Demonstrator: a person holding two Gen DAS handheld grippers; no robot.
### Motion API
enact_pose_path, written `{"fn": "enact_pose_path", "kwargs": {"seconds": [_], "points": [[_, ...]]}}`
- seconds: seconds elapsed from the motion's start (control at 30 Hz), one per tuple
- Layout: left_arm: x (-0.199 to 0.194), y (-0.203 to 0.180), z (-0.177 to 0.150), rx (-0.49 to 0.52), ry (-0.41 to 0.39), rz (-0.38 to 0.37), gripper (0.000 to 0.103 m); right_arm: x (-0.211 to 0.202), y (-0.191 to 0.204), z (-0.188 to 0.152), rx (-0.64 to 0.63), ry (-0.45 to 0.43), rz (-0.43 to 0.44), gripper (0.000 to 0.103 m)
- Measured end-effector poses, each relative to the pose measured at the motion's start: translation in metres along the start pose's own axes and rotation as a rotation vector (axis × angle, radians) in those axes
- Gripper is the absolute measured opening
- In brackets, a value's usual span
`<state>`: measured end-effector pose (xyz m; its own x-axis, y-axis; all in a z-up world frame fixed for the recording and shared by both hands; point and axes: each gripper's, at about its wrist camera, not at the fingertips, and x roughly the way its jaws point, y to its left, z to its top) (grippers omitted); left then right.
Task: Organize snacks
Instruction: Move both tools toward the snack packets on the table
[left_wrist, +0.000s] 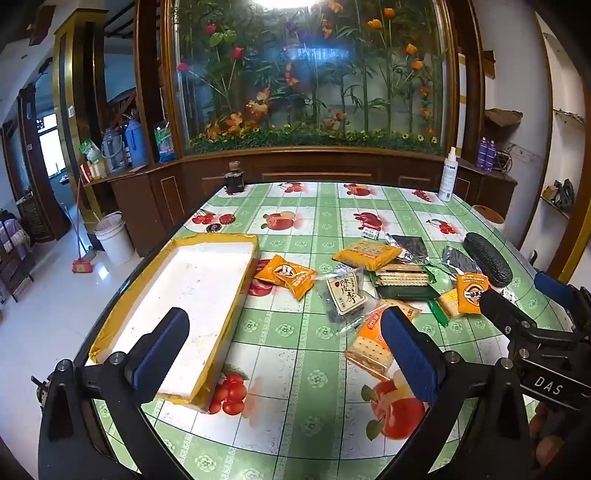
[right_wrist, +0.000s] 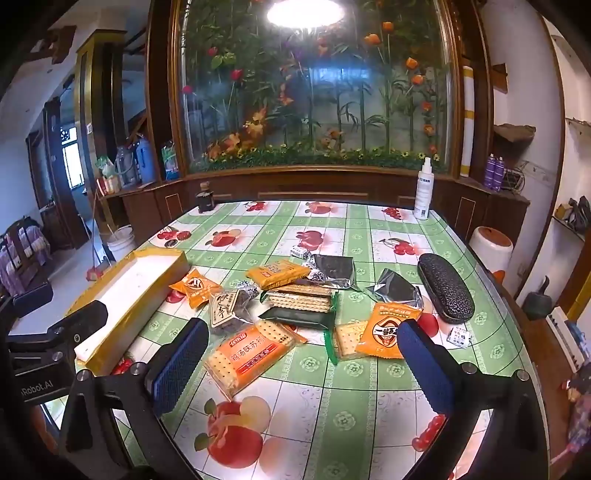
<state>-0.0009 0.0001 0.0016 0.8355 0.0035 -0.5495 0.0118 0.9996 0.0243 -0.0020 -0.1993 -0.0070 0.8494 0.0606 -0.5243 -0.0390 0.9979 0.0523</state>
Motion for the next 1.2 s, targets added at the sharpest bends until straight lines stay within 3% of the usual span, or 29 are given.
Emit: {"fn": "enact_pose_path", "kwargs": {"seconds": [0.17,0.3,1.2], "points": [[-0.001,0.006,-0.001,-0.009,-0.021,-0.016,0.103,0.002,0.003,-0.003,-0.022,-0.009,-0.024,0.103],[0.008,-0.006,0.000,0.039,0.039,0.021,0.103,0.009,-0.001,0.002,-0.018,0.015,-0.032,0.103],[0.032,-0.032,-0.014,0.087,0.108,0.001,0.103,0.027,-0.026,-0.009,0.012,0.080,-0.094,0.103]]}}
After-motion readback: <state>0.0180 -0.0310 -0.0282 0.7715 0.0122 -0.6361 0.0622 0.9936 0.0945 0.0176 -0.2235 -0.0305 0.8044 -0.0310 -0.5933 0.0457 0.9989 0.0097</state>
